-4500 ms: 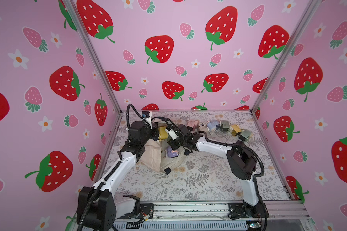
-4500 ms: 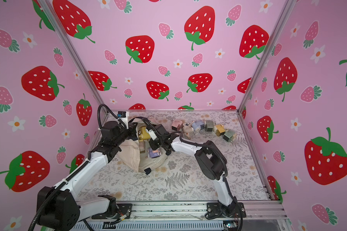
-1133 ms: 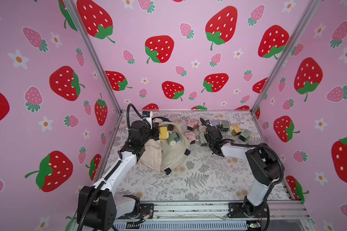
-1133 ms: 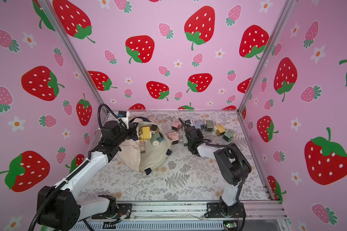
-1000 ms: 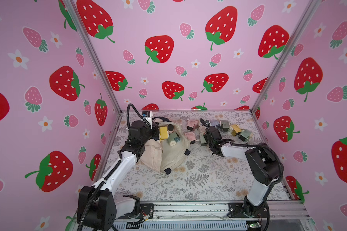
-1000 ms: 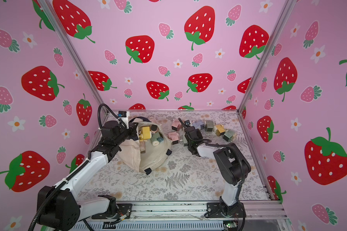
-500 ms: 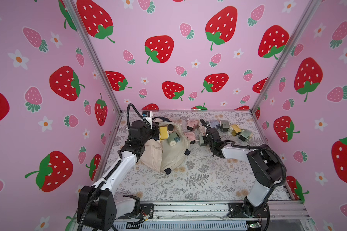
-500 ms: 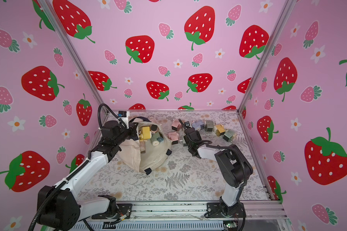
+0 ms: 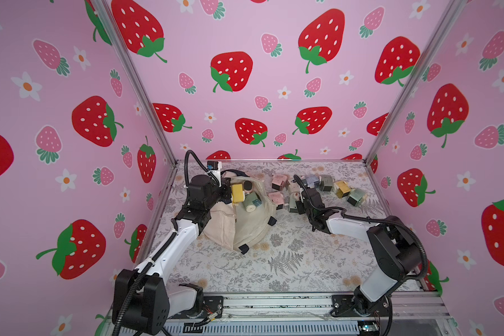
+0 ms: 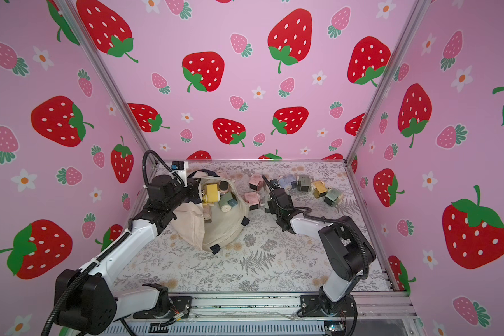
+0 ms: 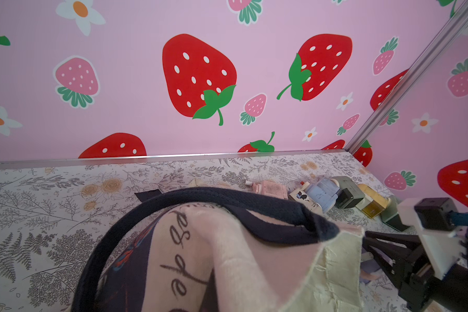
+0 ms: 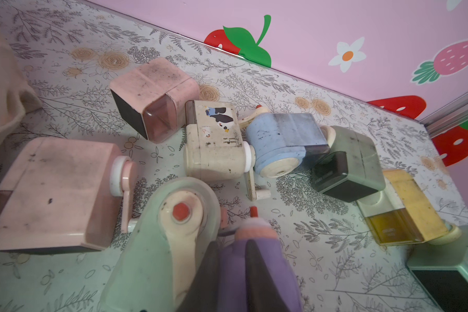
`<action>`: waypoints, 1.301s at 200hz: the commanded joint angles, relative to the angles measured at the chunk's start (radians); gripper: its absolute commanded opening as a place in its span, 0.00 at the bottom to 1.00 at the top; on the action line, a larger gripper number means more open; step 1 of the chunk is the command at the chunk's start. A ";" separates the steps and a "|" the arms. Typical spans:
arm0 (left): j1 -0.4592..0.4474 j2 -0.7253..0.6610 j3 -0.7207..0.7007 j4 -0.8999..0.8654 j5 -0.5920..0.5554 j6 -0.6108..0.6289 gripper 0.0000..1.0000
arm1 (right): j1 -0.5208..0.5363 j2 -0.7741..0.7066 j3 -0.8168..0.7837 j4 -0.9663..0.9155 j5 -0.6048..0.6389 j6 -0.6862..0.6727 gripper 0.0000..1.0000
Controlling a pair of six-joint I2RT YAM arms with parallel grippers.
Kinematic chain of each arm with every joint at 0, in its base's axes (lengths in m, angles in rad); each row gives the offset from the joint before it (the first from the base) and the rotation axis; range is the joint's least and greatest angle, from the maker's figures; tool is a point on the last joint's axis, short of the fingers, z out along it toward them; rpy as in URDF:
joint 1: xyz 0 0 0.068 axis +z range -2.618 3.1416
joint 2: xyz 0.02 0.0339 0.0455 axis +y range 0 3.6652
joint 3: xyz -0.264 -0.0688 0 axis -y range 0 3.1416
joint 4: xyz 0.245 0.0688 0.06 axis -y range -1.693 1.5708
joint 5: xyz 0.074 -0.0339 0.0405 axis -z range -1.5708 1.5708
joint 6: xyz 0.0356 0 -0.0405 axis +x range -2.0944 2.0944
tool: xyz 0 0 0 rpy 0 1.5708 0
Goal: Take out the pencil sharpeners from the tote bags
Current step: Place the pencil sharpener at the center of the board, then pick up the pencil sharpener from the canvas bag.
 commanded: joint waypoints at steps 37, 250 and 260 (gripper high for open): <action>-0.007 -0.007 0.076 0.110 0.052 0.009 0.00 | 0.007 -0.107 -0.037 -0.028 -0.036 0.033 0.36; -0.008 -0.013 0.077 0.097 0.072 0.015 0.00 | 0.394 0.098 0.194 0.015 -0.237 -0.094 0.78; -0.007 -0.010 0.079 0.098 0.070 0.015 0.00 | 0.403 0.138 0.234 0.000 -0.187 -0.103 0.82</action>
